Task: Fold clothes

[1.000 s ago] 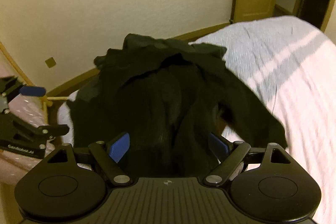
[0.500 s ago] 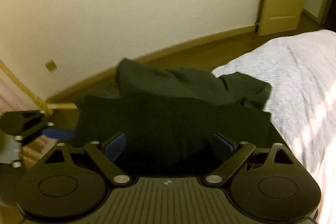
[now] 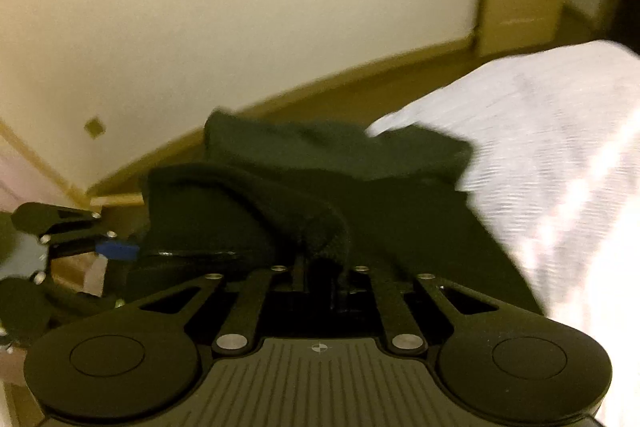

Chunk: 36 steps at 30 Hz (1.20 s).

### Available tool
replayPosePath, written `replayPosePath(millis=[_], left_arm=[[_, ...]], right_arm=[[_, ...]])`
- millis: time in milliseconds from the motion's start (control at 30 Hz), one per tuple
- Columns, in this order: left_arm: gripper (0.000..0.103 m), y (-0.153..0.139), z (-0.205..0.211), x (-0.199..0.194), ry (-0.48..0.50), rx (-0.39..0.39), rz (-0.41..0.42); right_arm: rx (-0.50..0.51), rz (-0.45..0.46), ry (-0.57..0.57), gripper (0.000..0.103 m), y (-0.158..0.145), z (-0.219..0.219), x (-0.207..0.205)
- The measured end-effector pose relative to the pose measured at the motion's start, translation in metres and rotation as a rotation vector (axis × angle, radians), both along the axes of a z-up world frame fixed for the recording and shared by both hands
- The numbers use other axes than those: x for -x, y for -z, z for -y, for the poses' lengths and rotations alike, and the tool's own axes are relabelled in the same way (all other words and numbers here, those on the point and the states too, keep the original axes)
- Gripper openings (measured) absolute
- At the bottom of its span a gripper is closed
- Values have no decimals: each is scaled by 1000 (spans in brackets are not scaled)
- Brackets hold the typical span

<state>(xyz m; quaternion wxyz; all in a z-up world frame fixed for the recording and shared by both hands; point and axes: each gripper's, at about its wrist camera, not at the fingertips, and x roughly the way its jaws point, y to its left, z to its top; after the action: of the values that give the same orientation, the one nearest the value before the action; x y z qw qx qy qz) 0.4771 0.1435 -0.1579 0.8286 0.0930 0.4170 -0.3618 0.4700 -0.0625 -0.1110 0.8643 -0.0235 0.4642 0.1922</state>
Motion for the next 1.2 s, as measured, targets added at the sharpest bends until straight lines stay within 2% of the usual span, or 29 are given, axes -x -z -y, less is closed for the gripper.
replayPosePath(millis=[100, 267, 367, 433, 533, 600, 700, 767, 800, 867, 933, 967, 1033, 1100, 1133, 1200], left_arm=[[19, -34, 37, 30, 99, 18, 95], [18, -74, 132, 121, 275, 4, 240], [18, -81, 196, 184, 389, 43, 241], [18, -76, 239, 232, 494, 59, 220], [20, -67, 304, 305, 651, 83, 186], [26, -58, 342, 351, 760, 90, 126], [27, -47, 373, 407, 895, 70, 33], [33, -41, 375, 431, 966, 37, 38], [37, -37, 373, 432, 982, 18, 43], [39, -26, 359, 420, 960, -41, 40], [46, -12, 344, 399, 913, -112, 39], [49, -5, 335, 384, 870, -149, 45], [64, 7, 313, 349, 760, -219, 46], [65, 12, 290, 309, 638, -253, 15], [68, 15, 278, 290, 578, -271, 6], [71, 22, 256, 257, 462, -319, 19]], right_arm=[[-12, 71, 91, 6, -37, 52, 56], [16, 150, 263, 6, -80, 136, 177], [32, 164, 408, 6, -95, 194, 264], [63, 158, 507, 6, -100, 233, 325], [100, 114, 667, 5, -98, 291, 416], [152, 80, 771, 6, -93, 320, 473], [186, -18, 976, 6, -73, 363, 556], [160, -133, 1085, 9, -48, 385, 596], [157, -182, 1115, 17, -36, 390, 609], [167, -259, 1143, 23, -14, 391, 622], [213, -277, 1136, 31, -2, 379, 620], [209, -266, 1118, 35, -1, 372, 610], [173, -232, 1060, 41, 2, 356, 583], [153, -201, 964, 54, 5, 335, 545], [143, -186, 915, 56, 7, 325, 525], [124, -158, 813, 66, 11, 305, 485]])
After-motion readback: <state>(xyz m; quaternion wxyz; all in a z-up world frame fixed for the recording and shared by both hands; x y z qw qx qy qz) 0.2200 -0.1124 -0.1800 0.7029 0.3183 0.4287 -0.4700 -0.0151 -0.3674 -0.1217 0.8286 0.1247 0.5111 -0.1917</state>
